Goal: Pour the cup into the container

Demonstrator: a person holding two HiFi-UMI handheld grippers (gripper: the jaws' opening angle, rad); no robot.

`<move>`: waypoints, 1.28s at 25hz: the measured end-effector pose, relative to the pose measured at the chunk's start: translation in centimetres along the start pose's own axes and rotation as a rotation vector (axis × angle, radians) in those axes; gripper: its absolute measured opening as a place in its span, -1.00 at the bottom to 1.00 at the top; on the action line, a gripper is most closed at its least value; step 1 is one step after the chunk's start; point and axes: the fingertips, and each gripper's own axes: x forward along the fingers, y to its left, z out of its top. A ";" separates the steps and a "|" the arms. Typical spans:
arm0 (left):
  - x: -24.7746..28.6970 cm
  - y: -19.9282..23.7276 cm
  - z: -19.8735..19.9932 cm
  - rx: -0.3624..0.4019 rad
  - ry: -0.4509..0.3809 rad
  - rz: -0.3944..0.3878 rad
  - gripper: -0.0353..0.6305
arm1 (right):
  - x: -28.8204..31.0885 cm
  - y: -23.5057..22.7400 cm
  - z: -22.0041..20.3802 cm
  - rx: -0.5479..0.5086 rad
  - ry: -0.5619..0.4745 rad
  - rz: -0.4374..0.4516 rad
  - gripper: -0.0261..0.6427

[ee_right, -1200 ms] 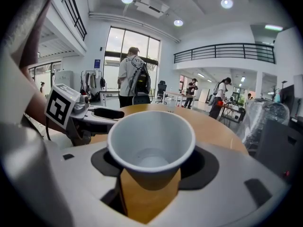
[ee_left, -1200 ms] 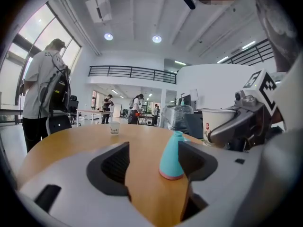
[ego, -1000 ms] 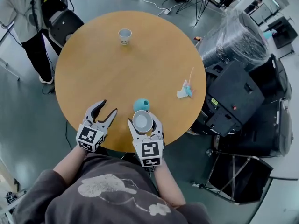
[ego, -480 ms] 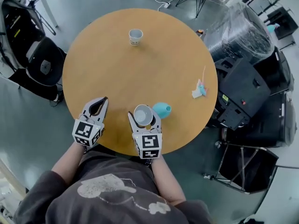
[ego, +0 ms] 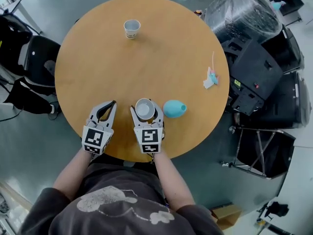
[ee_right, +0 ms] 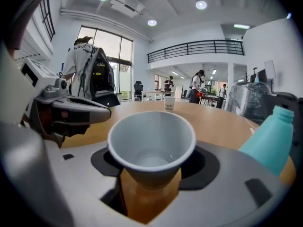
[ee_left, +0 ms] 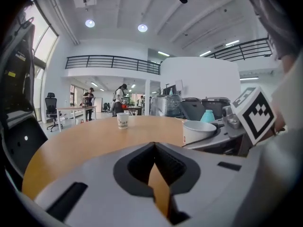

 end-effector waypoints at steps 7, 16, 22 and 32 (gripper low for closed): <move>1.2 -1.0 -1.1 0.015 0.025 -0.061 -0.87 | 1.8 0.0 -1.8 0.009 0.028 -0.011 -0.06; 0.7 -0.4 -1.2 0.001 0.036 -0.027 -0.87 | 2.3 0.3 -1.7 0.044 -0.003 0.017 -0.06; 0.6 -0.2 -1.0 0.003 0.038 -0.012 -0.87 | 2.0 0.9 -2.5 0.082 0.037 0.070 0.19; -0.2 -1.4 -0.9 -0.011 0.035 -0.005 -0.87 | -0.9 0.1 -3.6 0.140 0.031 0.019 0.26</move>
